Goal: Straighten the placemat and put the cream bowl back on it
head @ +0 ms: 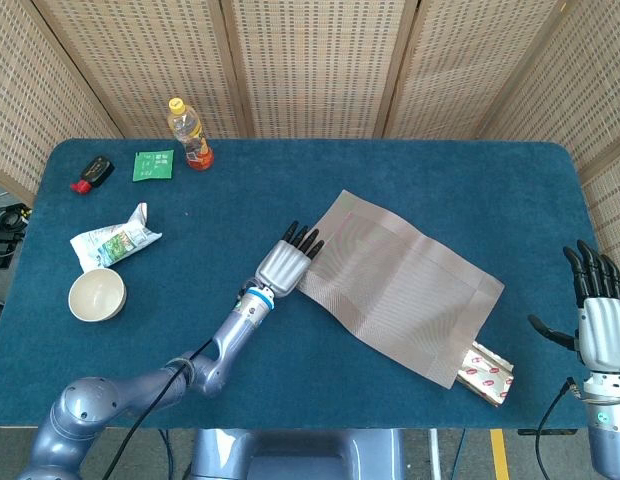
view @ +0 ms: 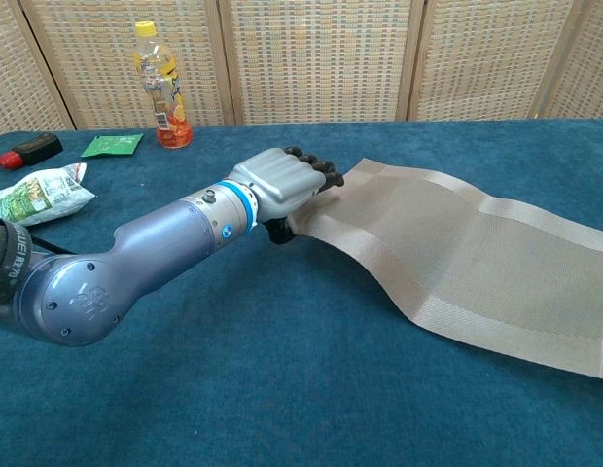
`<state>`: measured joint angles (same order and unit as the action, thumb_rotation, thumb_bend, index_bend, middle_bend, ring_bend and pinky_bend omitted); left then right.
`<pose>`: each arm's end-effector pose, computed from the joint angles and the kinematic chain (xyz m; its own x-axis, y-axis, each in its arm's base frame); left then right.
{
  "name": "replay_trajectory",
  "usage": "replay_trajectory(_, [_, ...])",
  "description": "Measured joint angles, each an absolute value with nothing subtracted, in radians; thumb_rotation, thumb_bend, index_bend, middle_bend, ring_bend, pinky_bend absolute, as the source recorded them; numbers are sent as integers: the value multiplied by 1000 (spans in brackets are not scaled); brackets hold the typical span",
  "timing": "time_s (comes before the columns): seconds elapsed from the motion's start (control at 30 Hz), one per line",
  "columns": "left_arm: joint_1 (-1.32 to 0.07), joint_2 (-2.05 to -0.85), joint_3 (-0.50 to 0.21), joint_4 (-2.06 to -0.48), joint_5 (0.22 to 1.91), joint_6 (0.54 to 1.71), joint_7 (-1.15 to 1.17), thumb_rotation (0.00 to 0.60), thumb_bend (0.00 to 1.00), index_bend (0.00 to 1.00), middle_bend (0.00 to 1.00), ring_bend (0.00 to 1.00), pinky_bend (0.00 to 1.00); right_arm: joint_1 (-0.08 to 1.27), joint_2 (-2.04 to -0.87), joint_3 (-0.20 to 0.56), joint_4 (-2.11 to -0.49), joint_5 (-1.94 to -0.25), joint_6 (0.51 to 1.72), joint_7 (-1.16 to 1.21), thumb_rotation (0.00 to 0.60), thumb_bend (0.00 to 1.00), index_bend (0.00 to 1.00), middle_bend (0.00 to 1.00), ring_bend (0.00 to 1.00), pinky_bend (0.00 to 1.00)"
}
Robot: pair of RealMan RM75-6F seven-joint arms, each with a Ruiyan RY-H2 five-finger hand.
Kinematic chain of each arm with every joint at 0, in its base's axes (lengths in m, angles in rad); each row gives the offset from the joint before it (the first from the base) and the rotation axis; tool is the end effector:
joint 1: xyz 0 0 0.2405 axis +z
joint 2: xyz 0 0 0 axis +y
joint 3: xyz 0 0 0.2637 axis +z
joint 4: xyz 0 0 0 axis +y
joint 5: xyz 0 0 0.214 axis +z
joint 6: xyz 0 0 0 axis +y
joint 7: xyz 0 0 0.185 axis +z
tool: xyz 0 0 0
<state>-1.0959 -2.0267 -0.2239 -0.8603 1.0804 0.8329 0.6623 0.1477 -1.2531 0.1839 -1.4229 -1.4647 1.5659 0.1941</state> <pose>-0.0352 0.4301 -0.1580 0.7714 -0.0069 0.6364 0.5251 -0.5580 -0.6425 -0.3168 -0.2687 0.1750 0.2305 0.2345 0.9444 -0.9675 -0.0484 0.2482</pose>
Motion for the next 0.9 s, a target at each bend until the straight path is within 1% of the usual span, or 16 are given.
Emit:
replay_trajectory(0.17, [-1095, -2042, -209, -824, 1153, 856, 578, 600, 443, 104, 0, 0, 0, 147, -1252, 182, -1427, -1467, 1566, 197, 600, 223, 32, 0, 0, 0])
replay_trajectory(0.27, [-1095, -2053, -206, -804, 1168, 859, 565, 600, 443, 155, 0, 0, 0, 147, -1250, 182, -1430, -1469, 1566, 200, 600, 223, 32, 0, 0, 0])
replay_trajectory(0.37, [-1095, -2065, -206, -785, 1184, 870, 548, 600, 443, 287, 0, 0, 0, 146, -1248, 181, -1433, -1472, 1565, 206, 600, 223, 34, 0, 0, 0])
replay_trajectory(0.43, [-1095, -2074, -208, -774, 1197, 883, 529, 600, 443, 427, 0, 0, 0, 146, -1247, 181, -1435, -1472, 1565, 209, 600, 223, 38, 0, 0, 0])
replay_trajectory(0.5, [-1096, -2083, -210, -759, 1211, 899, 509, 600, 443, 535, 0, 0, 0, 146, -1246, 181, -1435, -1471, 1563, 211, 600, 223, 41, 0, 0, 0])
replay_trajectory(0.57, [-1096, -2093, -212, -741, 1228, 915, 487, 600, 443, 602, 0, 0, 0, 146, -1245, 181, -1436, -1472, 1563, 213, 600, 223, 44, 0, 0, 0])
replay_trajectory(0.67, [-1095, -2102, -212, -726, 1246, 926, 457, 600, 479, 649, 0, 0, 0, 146, -1244, 180, -1438, -1475, 1562, 217, 600, 222, 48, 0, 0, 0])
replay_trajectory(0.73, [-1092, -2106, -209, -714, 1263, 933, 439, 600, 527, 667, 0, 0, 0, 146, -1242, 178, -1440, -1477, 1562, 219, 600, 222, 49, 0, 0, 0])
replay_trajectory(0.9, [-1083, -2106, -199, -701, 1287, 948, 420, 600, 561, 706, 0, 0, 0, 145, -1241, 176, -1444, -1480, 1561, 223, 600, 222, 50, 0, 0, 0])
